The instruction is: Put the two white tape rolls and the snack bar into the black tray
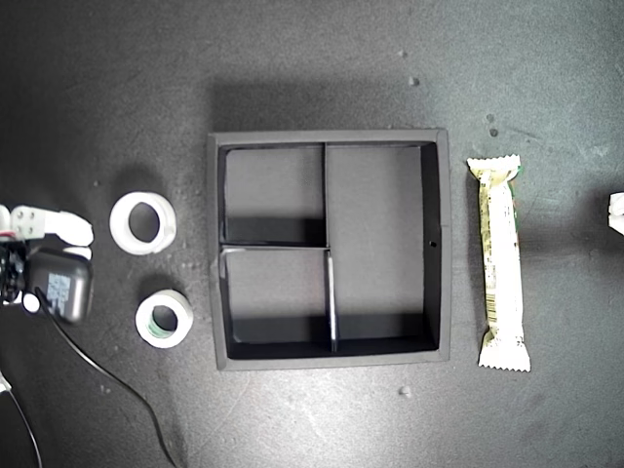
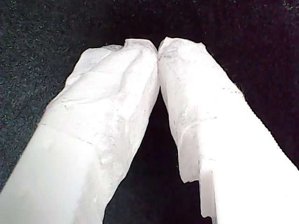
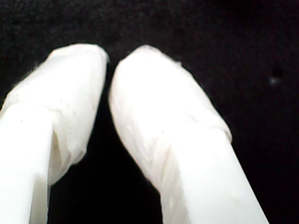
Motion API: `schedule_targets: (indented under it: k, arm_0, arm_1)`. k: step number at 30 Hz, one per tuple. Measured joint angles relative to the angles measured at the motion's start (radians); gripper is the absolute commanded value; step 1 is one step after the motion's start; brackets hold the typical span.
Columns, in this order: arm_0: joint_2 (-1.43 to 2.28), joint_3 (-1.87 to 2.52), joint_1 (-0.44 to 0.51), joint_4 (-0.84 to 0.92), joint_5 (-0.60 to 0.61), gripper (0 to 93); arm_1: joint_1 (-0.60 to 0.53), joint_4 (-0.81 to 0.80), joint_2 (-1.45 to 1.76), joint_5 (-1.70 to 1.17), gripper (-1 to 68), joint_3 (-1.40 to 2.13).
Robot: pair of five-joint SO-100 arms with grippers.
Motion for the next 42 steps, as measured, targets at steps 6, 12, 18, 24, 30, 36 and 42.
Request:
schedule_targets:
  k: [6,12,18,24,30,36,42]
  arm_0:
    - [0.000,0.000,0.000,0.000,0.000,1.5]
    - [0.000,0.000,0.000,0.000,0.000,1.5]
    - [0.000,0.000,0.000,0.000,0.000,0.0]
    - [0.000,0.000,0.101,0.000,-0.058,0.0]
    - [0.000,0.000,0.262,-0.083,-0.074,0.0]
    - [0.000,0.002,0.341,-0.141,-0.114,0.2]
    - [0.000,-0.006,0.235,-0.233,0.034,4.5]
  arm_1:
    - [-0.002,0.000,0.000,0.000,-0.3,0.000]
    - [-0.002,0.003,0.000,0.000,-0.3,0.000]
    - [-0.002,0.003,0.000,0.000,-0.3,0.000]
    - [-0.002,0.003,0.000,0.000,-0.3,0.000]
    - [-0.002,-0.029,0.000,0.000,-0.3,0.000]
    - [-0.011,-0.127,0.000,0.000,-0.4,0.000]
    - [-0.051,-0.371,0.000,-0.304,-0.4,-0.006]
